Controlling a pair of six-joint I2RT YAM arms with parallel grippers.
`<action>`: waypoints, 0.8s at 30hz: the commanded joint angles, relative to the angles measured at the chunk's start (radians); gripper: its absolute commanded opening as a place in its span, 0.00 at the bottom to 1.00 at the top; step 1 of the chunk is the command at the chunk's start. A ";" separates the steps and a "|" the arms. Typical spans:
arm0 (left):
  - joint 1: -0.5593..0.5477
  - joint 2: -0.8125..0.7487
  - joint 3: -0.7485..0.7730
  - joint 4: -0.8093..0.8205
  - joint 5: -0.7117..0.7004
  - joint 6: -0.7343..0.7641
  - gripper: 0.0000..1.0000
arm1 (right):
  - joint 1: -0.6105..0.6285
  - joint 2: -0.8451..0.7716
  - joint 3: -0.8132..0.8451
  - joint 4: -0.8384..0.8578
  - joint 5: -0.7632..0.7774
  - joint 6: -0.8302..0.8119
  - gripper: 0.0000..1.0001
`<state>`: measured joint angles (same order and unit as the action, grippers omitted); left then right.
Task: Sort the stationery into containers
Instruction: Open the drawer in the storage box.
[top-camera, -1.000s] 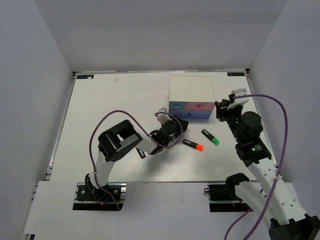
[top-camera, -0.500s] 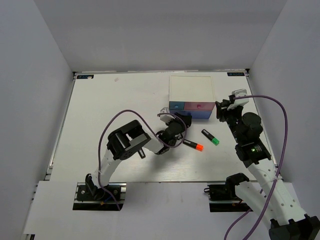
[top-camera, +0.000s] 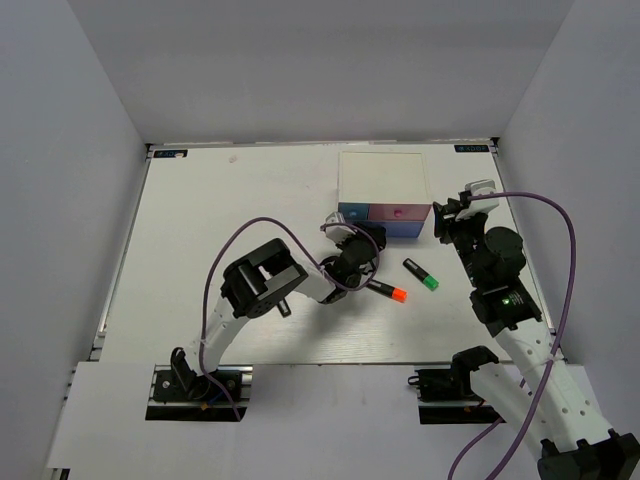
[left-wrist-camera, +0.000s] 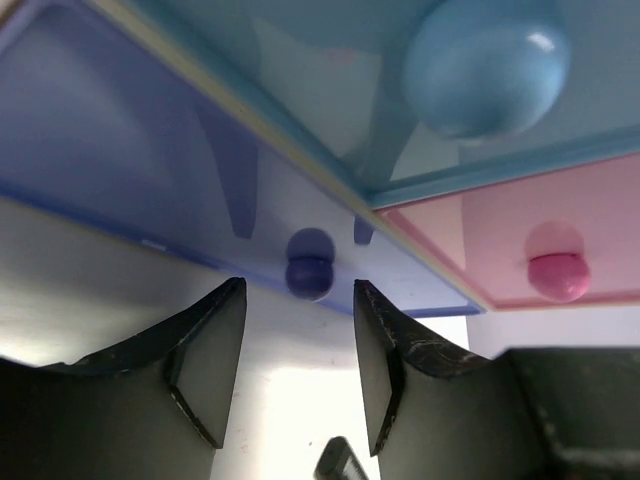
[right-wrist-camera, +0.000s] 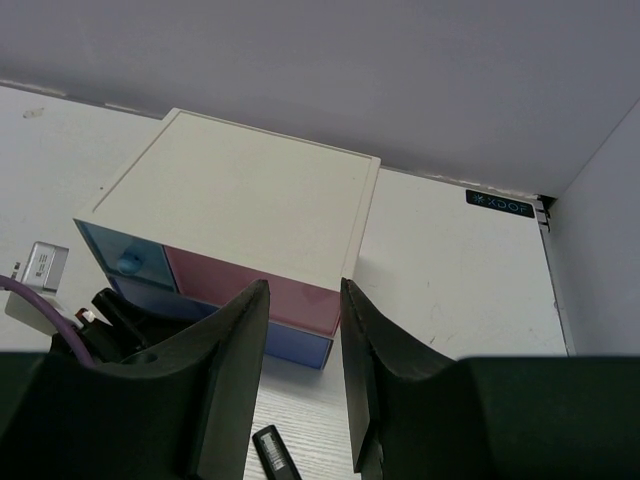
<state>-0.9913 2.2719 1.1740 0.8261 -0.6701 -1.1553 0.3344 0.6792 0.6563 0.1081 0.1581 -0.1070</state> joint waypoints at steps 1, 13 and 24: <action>-0.004 0.011 0.044 -0.022 -0.031 -0.011 0.56 | 0.002 -0.014 -0.003 0.068 0.023 -0.006 0.41; -0.004 0.041 0.101 -0.033 -0.031 -0.020 0.50 | 0.003 -0.018 -0.011 0.071 0.024 -0.011 0.41; -0.004 0.032 0.082 -0.001 -0.049 -0.020 0.48 | 0.002 -0.018 -0.017 0.073 0.026 -0.016 0.41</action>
<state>-0.9928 2.3314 1.2503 0.8013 -0.6907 -1.1751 0.3344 0.6735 0.6548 0.1162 0.1608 -0.1123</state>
